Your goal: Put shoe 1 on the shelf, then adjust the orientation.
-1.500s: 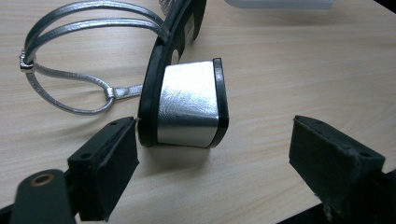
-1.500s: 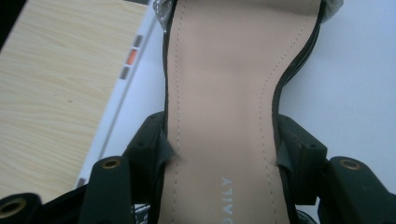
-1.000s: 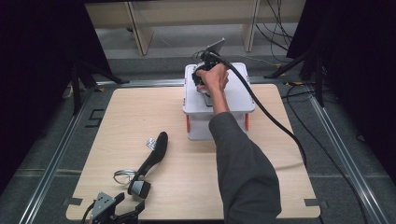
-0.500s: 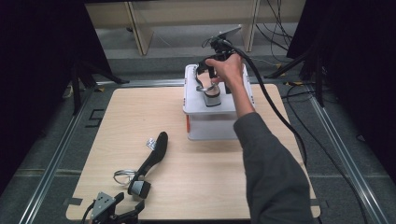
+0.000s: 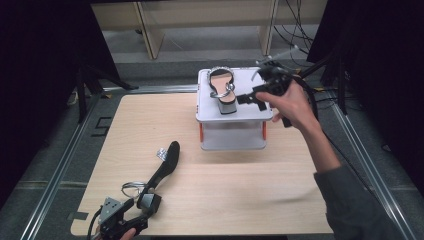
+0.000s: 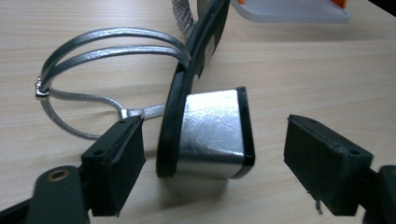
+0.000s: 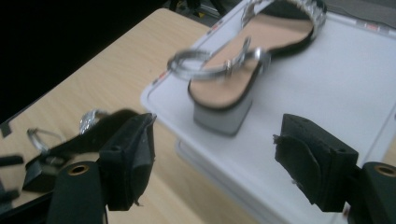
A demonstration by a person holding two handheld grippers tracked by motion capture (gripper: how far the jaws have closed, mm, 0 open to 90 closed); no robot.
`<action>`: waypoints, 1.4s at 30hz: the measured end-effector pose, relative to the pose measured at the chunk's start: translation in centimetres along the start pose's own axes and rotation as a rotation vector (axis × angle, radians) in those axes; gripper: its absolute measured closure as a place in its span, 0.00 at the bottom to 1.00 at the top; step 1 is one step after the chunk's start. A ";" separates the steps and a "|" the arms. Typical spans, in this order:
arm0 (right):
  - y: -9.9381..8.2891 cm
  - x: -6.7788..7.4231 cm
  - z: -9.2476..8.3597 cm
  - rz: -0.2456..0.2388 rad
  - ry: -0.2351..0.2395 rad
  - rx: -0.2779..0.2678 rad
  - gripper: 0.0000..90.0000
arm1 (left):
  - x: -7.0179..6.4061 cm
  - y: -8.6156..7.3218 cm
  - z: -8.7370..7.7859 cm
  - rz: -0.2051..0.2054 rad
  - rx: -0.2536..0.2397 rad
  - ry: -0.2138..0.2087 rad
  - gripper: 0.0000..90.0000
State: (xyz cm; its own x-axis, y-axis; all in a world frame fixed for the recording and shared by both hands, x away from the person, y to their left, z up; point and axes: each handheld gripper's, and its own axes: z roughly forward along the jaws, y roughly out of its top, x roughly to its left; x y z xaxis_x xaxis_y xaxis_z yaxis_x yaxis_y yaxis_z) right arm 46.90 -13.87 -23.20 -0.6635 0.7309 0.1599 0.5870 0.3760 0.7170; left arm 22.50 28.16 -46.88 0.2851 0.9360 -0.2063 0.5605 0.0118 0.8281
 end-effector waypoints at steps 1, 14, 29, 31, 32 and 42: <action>0.0 0.0 0.0 0.000 0.000 0.000 0.30 | 0.0 0.0 0.0 0.000 0.000 0.000 0.24; -15.1 -0.9 0.1 0.018 0.038 0.017 0.27 | 1.4 1.3 1.0 -0.084 -0.014 -0.018 0.27; -20.0 0.2 5.6 -0.056 0.028 0.141 0.28 | 1.6 2.2 2.3 -0.069 0.022 -0.019 0.28; -20.3 0.4 5.9 -0.068 0.027 0.159 0.27 | 1.5 2.2 2.2 -0.080 0.019 -0.034 0.29; -20.5 0.3 6.1 -0.079 0.030 0.150 0.28 | 1.4 2.2 2.2 -0.084 0.009 -0.043 0.29; -20.9 0.8 6.1 -0.061 0.065 0.159 0.29 | 1.5 3.1 3.0 -0.109 -0.011 -0.078 0.42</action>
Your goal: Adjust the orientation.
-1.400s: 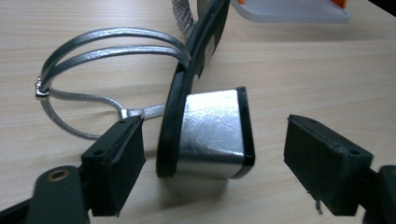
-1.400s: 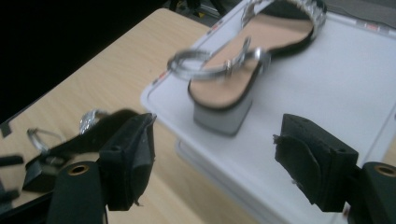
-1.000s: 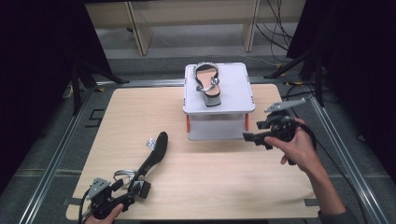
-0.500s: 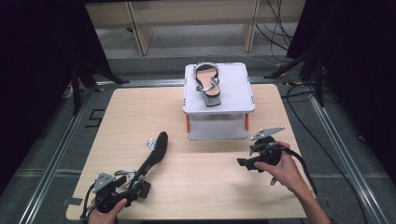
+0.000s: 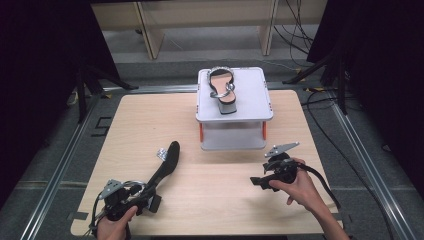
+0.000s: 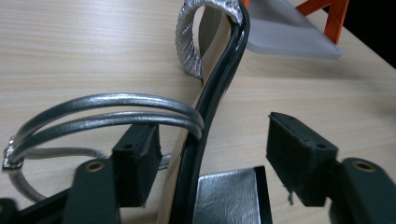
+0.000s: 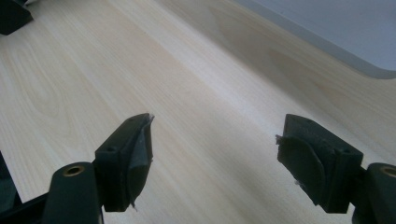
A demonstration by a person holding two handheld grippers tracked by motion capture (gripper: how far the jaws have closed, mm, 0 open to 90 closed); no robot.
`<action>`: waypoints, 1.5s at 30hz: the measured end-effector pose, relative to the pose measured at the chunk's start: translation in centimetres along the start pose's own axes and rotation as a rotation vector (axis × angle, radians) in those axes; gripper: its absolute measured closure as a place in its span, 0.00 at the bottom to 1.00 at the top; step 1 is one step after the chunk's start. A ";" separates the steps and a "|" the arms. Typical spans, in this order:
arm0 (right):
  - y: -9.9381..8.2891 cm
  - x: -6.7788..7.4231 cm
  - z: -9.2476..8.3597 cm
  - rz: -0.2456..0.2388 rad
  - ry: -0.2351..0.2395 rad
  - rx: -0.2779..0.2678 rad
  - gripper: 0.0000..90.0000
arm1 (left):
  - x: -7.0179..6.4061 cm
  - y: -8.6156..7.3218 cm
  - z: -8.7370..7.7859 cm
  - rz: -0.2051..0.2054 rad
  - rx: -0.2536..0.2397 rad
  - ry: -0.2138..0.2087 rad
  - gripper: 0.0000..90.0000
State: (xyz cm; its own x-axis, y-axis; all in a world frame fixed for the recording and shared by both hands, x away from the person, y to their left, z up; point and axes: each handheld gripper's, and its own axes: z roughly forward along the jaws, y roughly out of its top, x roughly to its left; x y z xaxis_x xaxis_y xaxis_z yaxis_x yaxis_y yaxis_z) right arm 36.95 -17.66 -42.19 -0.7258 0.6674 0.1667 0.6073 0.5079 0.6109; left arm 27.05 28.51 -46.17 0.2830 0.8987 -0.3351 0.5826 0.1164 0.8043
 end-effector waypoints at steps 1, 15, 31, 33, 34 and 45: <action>0.0 0.0 0.0 0.000 0.000 0.000 0.29 | 0.0 0.0 0.0 0.000 0.000 0.000 0.44; -0.1 0.2 0.2 0.001 0.026 0.017 0.29 | 0.1 0.5 0.2 0.015 -0.066 -0.015 0.91; -0.2 0.0 -0.3 -0.003 0.014 -0.007 0.29 | -12.5 0.6 5.8 0.383 0.134 -0.183 0.93; -0.2 0.0 -0.4 -0.011 0.014 -0.009 0.29 | -14.0 0.4 6.8 0.408 0.146 -0.198 0.93; -0.2 0.0 -0.4 -0.010 0.016 -0.008 0.29 | -14.5 0.4 7.2 0.426 0.166 -0.206 0.93; -0.3 0.7 0.0 -0.020 0.042 -0.017 0.29 | -16.7 -0.7 6.8 0.364 0.249 -0.285 0.45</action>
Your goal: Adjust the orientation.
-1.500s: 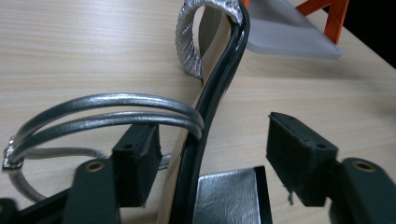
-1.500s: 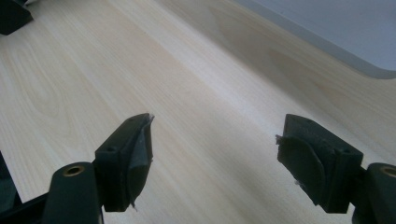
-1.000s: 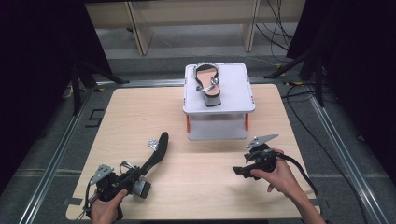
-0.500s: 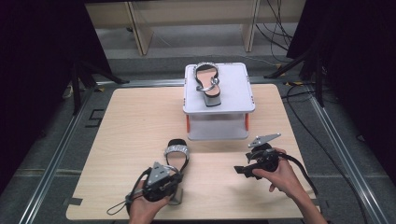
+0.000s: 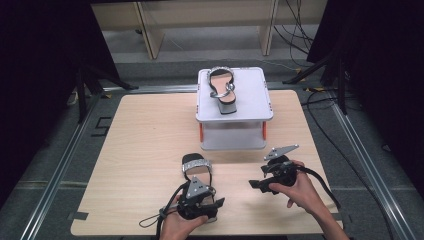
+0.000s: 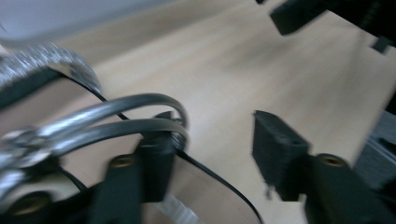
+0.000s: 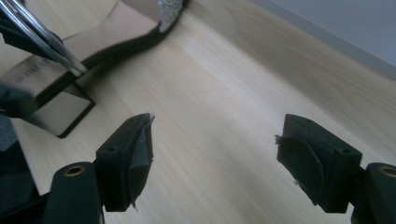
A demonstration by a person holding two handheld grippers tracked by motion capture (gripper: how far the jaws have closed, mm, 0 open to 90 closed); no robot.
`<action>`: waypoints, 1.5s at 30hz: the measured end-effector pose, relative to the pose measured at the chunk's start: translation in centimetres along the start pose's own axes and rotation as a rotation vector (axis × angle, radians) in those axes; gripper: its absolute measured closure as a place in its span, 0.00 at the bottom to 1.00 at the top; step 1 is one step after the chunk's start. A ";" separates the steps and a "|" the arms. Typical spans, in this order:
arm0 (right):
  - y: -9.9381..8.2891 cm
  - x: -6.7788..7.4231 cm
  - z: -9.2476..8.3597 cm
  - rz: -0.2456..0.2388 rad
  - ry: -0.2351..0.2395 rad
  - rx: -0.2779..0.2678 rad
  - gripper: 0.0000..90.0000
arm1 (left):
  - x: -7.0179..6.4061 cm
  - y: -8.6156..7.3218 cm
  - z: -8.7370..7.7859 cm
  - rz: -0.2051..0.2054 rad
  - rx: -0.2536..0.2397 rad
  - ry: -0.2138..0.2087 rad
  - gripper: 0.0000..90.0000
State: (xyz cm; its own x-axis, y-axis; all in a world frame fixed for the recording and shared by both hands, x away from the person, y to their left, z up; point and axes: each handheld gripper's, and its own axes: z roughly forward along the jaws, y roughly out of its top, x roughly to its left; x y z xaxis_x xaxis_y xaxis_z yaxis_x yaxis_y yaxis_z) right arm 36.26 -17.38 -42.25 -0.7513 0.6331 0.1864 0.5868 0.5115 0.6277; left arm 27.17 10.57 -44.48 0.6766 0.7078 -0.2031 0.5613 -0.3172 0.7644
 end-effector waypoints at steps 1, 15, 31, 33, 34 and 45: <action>0.0 0.0 0.0 0.000 0.000 0.000 0.29 | 0.0 0.0 0.0 0.000 0.000 0.000 0.41; 1.4 5.7 2.0 -0.136 0.112 -0.044 0.46 | 0.7 -3.2 -6.4 0.014 -0.044 0.065 0.32; 4.3 8.2 7.1 -0.229 0.137 -0.021 0.76 | 5.9 -7.2 -7.7 -0.119 -0.024 0.164 0.30; 4.3 8.2 7.1 -0.233 0.154 -0.026 0.84 | 6.0 -7.3 -7.9 -0.118 -0.032 0.164 0.30; 4.3 8.2 7.1 -0.248 0.145 -0.029 0.87 | 6.1 -7.3 -8.1 -0.118 -0.022 0.180 0.30; 4.7 5.6 4.5 -0.249 0.070 -0.042 0.97 | 6.4 -8.2 -8.8 -0.137 -0.041 0.181 0.30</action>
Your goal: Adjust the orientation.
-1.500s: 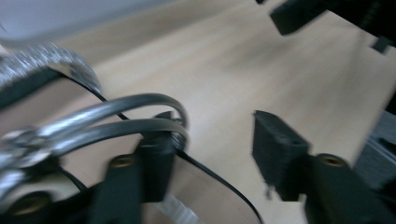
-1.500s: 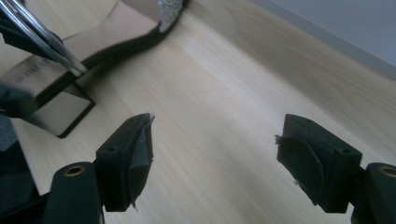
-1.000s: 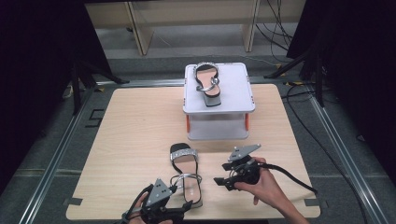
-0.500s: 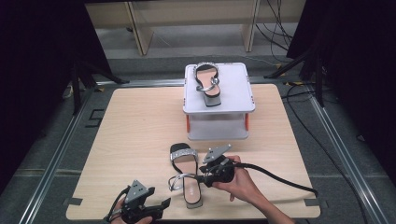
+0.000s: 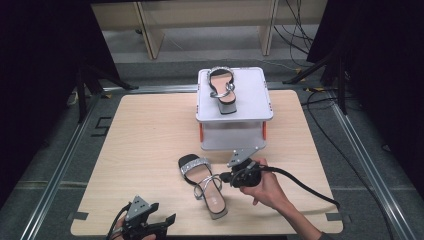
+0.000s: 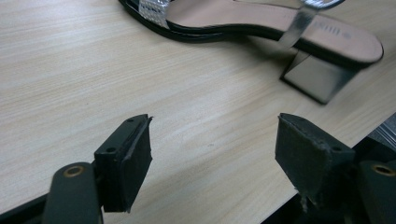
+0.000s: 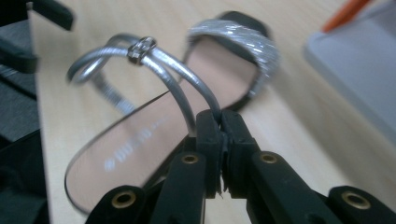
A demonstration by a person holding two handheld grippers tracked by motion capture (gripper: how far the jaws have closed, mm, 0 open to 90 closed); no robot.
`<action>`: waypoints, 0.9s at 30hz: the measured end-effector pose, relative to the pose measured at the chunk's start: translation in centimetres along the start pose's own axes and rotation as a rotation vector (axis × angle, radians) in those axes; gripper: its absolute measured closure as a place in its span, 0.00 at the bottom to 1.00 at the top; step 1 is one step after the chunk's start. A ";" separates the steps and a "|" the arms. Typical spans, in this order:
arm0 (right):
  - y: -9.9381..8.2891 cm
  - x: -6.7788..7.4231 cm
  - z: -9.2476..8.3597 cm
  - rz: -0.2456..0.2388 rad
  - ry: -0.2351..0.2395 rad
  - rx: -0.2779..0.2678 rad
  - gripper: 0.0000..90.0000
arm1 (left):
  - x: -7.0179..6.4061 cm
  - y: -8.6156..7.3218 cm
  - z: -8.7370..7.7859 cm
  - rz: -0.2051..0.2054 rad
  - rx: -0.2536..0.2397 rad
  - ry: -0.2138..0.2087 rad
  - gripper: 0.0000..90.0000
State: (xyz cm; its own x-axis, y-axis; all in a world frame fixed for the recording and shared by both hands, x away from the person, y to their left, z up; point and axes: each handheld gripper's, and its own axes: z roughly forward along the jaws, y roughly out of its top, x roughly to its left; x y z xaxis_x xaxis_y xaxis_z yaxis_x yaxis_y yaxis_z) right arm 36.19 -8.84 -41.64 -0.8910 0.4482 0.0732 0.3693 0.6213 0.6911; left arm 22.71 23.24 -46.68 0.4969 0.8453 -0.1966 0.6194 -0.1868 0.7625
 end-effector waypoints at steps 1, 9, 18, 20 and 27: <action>-0.1 -0.6 -0.1 0.000 -0.008 -0.015 0.97 | 0.0 -0.1 0.0 -0.002 0.001 0.002 0.30; -0.4 -3.2 -0.6 0.047 -0.041 -0.023 0.87 | 0.3 -0.2 -0.1 0.003 0.009 0.004 0.30; 3.5 -2.3 -5.2 0.072 -0.128 -0.096 0.45 | 0.2 -0.3 -0.1 0.006 0.013 0.012 0.30; 5.1 -1.6 -4.5 0.070 -0.102 -0.076 0.40 | 0.1 -0.3 0.0 0.007 0.013 0.016 0.30; 8.1 0.1 1.1 0.020 -0.052 0.102 0.38 | 0.4 -0.4 -0.1 0.000 0.015 0.026 0.30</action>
State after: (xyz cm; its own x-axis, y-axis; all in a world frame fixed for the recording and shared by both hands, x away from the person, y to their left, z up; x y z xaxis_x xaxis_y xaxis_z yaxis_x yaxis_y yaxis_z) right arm 39.41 -3.08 -36.86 -0.8691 0.4924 0.0466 0.4141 0.6729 0.6130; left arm 22.64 23.70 -46.99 0.4809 0.8580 -0.1807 0.6289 -0.1940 0.7529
